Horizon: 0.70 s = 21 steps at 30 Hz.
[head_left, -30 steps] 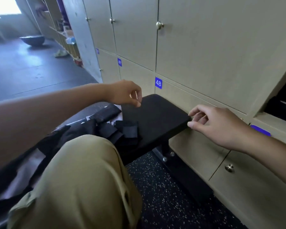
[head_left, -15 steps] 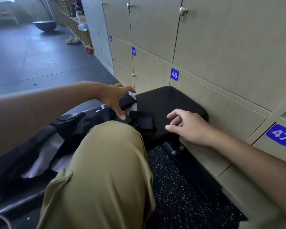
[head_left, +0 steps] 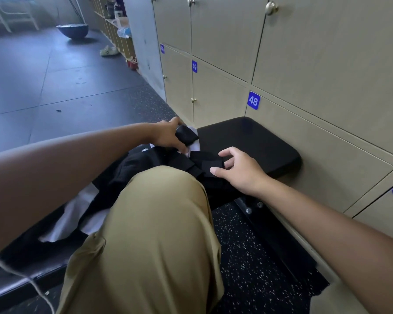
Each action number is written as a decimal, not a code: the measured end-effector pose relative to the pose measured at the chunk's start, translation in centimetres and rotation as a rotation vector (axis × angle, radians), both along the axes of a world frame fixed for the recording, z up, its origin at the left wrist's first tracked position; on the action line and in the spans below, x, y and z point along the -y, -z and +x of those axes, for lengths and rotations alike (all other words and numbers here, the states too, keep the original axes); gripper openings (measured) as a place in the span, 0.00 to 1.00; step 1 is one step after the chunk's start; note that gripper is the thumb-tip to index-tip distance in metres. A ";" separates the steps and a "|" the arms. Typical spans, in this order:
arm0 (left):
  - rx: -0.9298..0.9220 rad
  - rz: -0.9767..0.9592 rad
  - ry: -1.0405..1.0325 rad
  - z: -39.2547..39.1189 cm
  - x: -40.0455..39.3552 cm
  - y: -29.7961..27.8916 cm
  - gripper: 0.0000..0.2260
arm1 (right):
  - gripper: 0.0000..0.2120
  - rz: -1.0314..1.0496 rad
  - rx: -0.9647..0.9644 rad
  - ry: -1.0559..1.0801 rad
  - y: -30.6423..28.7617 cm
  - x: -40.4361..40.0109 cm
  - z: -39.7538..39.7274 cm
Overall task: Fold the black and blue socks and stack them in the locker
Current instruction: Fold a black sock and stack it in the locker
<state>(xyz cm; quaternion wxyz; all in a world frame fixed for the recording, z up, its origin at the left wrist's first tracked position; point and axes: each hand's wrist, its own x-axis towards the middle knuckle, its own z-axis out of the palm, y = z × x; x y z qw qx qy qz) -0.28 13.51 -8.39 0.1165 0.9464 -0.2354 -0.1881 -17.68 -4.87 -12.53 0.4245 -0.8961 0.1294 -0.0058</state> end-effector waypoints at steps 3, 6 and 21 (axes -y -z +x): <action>0.097 -0.004 0.000 0.1 0.0 0.0 0.44 | 0.26 0.040 0.033 0.028 0.2 -0.5 0.5; 0.191 -0.101 0.041 0.0 0.2 -1.4 0.44 | 0.30 0.130 0.074 0.100 0.0 -0.7 0.9; -0.100 0.165 0.355 -3.0 0.0 -2.1 0.36 | 0.24 0.269 0.058 0.302 -1.0 3.9 1.0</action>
